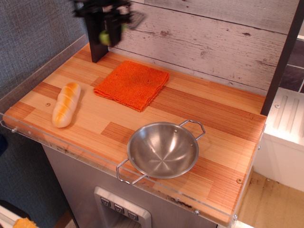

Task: Move green spatula directly above silver bowl.

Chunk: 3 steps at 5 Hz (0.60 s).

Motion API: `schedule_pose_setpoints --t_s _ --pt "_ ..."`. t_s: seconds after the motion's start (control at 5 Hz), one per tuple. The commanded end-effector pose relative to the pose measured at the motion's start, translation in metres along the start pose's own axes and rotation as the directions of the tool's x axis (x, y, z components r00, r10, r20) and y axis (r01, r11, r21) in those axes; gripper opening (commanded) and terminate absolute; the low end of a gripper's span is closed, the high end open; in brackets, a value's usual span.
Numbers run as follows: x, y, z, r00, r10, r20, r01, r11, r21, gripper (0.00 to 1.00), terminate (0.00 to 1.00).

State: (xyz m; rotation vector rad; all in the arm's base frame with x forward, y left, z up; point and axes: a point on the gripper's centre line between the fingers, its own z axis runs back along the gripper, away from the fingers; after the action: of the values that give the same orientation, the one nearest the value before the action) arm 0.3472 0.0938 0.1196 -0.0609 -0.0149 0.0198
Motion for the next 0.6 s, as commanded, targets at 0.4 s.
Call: schedule_pose_setpoints --t_s 0.4 --pt "-0.011 -0.134 -0.068 0.995 -0.093 0.039 0.089 0.993 0.077 0.0 0.0"
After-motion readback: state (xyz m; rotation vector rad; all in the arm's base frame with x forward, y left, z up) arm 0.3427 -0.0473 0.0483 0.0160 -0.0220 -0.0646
